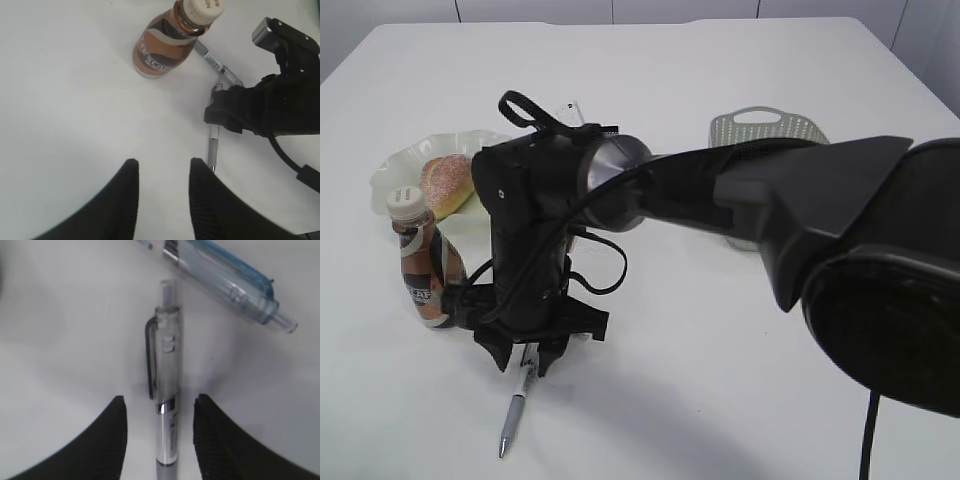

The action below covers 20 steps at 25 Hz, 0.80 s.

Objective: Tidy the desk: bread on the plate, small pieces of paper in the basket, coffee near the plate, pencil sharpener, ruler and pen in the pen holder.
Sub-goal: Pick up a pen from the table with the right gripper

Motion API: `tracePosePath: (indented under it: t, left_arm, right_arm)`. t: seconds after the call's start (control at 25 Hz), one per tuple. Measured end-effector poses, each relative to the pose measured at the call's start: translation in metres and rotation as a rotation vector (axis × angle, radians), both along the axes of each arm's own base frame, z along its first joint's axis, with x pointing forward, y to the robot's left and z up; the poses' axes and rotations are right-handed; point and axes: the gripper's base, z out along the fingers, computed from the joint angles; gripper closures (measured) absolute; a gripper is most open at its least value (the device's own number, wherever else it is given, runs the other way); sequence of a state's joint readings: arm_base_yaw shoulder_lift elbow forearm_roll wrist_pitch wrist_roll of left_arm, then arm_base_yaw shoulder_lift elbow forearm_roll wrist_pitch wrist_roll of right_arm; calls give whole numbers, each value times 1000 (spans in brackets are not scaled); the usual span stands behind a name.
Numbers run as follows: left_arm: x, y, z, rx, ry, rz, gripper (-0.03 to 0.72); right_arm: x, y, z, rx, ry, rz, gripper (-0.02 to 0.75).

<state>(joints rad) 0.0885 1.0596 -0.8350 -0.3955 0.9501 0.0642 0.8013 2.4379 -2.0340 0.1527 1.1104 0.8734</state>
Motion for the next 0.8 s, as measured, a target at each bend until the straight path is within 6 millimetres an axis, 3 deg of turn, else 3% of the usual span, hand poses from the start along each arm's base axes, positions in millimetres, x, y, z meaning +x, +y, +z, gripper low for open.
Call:
tracePosePath:
  t: [0.6, 0.8]
  left_arm:
    - [0, 0, 0, 0, 0, 0, 435]
    - [0, 0, 0, 0, 0, 0, 435]
  right_arm:
    - [0, 0, -9, -17, 20, -2, 416]
    - [-1, 0, -9, -26, 29, 0, 517]
